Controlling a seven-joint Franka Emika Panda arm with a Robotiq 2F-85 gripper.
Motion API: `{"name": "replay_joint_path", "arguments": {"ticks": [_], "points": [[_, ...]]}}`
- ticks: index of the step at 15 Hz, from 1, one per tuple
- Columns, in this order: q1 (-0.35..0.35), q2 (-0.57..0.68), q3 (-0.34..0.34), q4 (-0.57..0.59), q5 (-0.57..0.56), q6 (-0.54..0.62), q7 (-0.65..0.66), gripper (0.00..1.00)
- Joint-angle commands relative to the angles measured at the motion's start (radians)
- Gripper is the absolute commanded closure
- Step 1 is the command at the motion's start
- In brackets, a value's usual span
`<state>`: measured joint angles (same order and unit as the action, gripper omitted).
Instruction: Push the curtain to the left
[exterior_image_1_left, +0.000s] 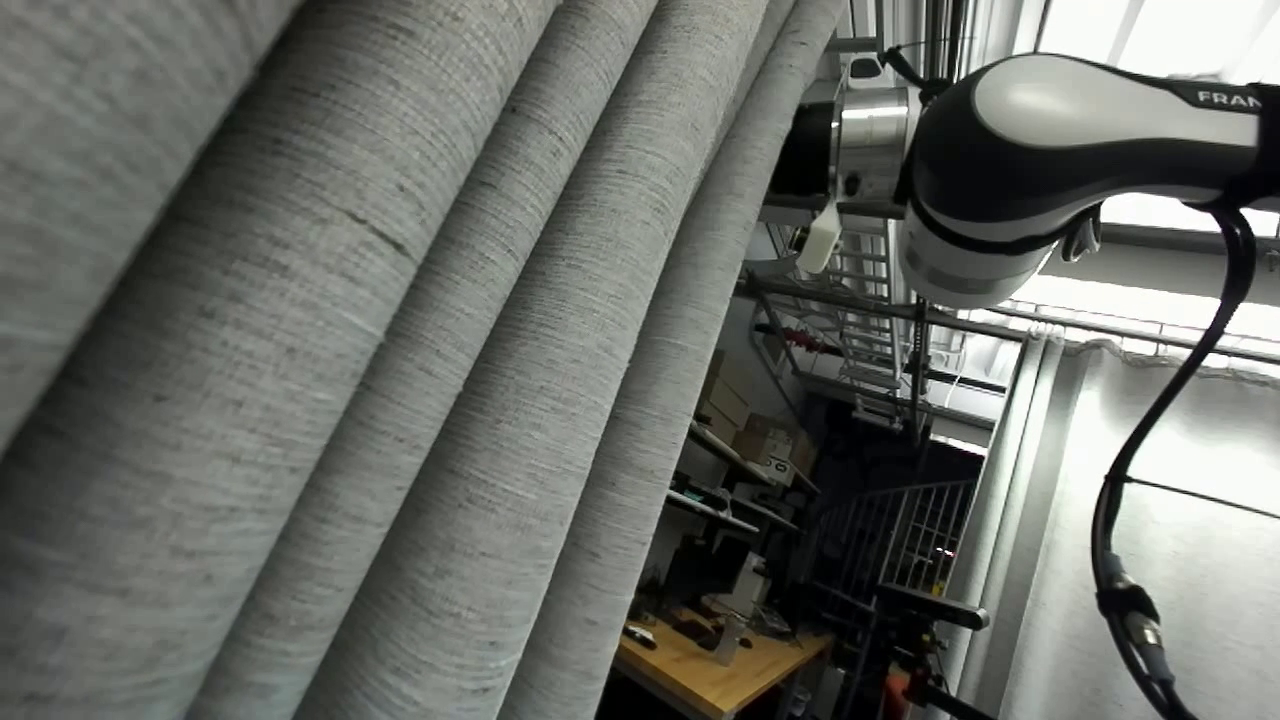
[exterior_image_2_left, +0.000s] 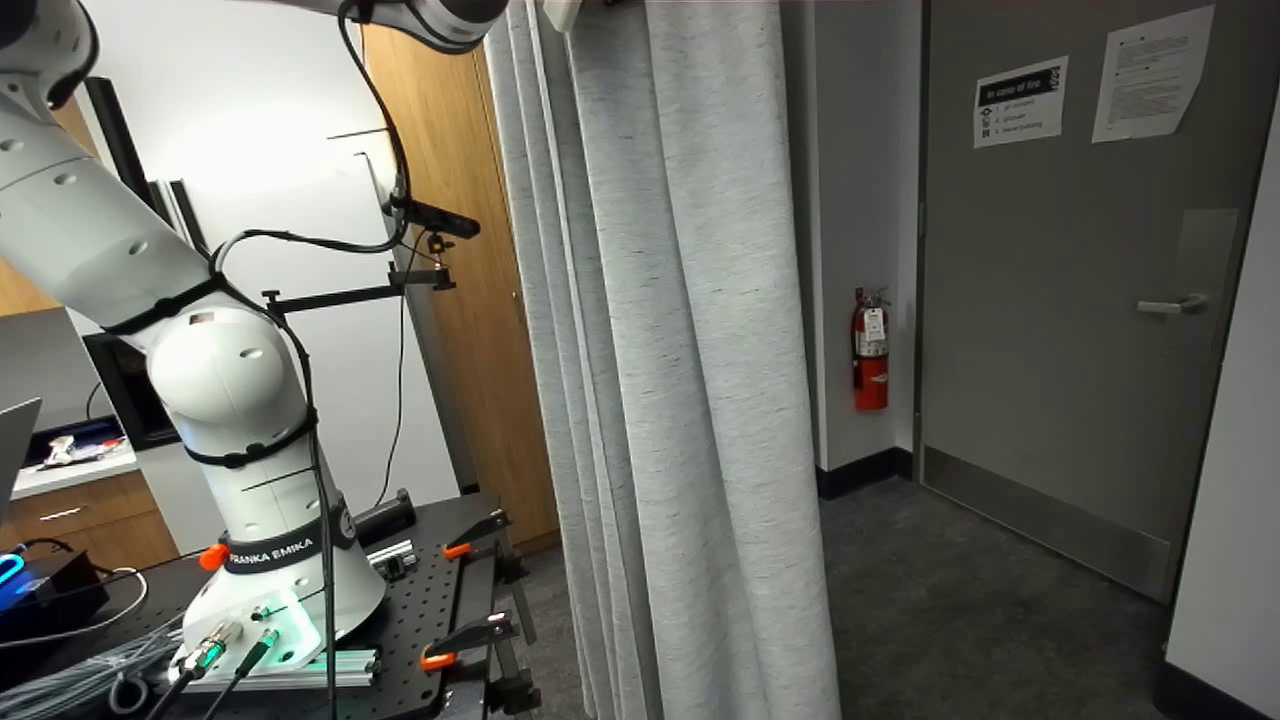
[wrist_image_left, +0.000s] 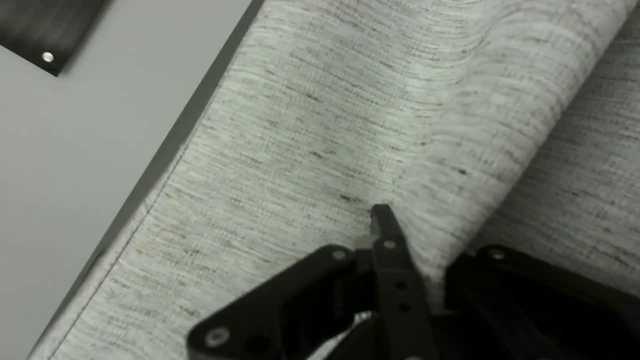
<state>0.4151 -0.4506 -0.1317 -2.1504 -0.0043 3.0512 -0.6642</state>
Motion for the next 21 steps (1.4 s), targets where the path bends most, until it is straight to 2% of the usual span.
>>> {"name": "replay_joint_path", "arguments": {"ticks": [1, 5, 10, 13, 21], "points": [[0.032, 0.107, 0.069, 0.017, 0.005, -0.025, 0.031, 0.99], [0.066, 0.156, 0.119, 0.064, 0.011, -0.034, 0.035, 0.99], [0.059, 0.182, 0.157, 0.09, 0.004, -0.031, 0.045, 0.99], [0.054, 0.183, 0.176, 0.094, 0.001, -0.031, 0.058, 0.99], [0.102, 0.141, 0.215, 0.06, 0.036, -0.011, 0.086, 0.99]]}}
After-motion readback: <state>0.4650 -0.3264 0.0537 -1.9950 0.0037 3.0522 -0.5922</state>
